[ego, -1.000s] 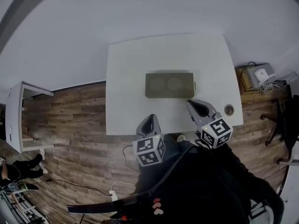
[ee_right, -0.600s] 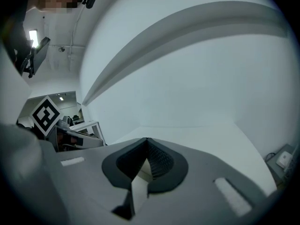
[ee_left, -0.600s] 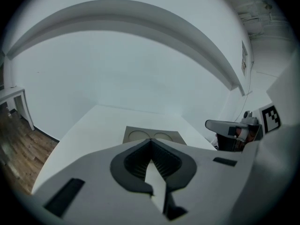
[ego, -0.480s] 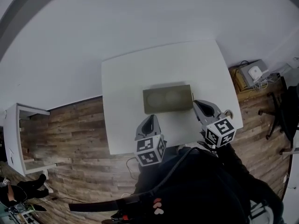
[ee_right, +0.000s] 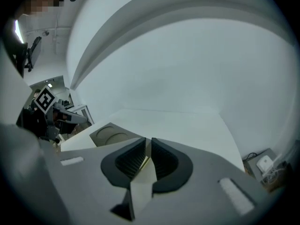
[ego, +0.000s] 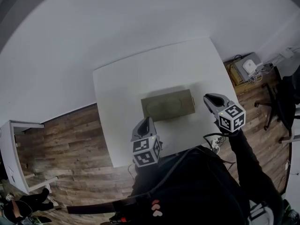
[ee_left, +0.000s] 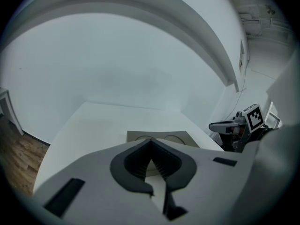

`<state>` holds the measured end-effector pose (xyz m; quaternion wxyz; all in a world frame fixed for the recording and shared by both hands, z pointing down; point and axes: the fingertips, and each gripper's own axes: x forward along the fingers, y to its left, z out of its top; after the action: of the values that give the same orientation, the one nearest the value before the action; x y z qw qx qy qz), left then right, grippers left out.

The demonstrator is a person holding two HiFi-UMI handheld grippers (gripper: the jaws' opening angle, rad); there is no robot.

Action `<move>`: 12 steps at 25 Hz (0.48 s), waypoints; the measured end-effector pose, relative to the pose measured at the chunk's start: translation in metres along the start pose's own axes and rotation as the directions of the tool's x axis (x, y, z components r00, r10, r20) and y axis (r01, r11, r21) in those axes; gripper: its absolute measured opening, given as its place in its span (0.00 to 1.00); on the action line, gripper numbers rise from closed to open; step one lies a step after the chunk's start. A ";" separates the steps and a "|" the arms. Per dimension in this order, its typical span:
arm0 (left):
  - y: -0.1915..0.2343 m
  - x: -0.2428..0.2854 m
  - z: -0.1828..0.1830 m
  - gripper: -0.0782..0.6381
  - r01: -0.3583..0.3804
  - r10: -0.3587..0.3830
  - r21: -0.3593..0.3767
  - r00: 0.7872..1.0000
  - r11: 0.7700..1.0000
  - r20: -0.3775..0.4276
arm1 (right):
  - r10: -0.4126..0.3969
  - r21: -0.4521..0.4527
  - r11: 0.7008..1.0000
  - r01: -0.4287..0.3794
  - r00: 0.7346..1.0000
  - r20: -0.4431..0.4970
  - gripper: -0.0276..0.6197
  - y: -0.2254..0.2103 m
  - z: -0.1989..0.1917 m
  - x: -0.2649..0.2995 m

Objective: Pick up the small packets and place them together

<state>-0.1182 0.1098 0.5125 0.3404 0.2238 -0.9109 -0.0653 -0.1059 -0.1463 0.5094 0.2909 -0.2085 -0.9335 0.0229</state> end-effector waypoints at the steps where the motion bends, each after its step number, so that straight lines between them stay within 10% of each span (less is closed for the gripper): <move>1: 0.002 0.003 0.000 0.11 0.003 -0.003 0.002 1.000 1.000 -0.008 | 0.006 -0.023 1.000 -0.006 1.000 -0.019 0.06 -0.004 -0.001 0.002; 6: 0.002 0.014 -0.011 0.11 -0.005 0.005 -0.006 0.999 1.000 -0.051 | 0.151 -0.179 0.968 -0.177 0.978 -0.146 0.22 0.000 -0.011 0.013; 12: 0.001 0.024 -0.034 0.11 -0.031 0.023 -0.058 0.991 0.998 -0.129 | 0.300 -0.330 0.835 -0.440 0.868 -0.396 0.29 0.012 -0.041 0.033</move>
<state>-0.1125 0.1015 0.5527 0.4059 0.2049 -0.8876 -0.0734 -0.1029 -0.1258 0.5591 0.3816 -0.4444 -0.7961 -0.1518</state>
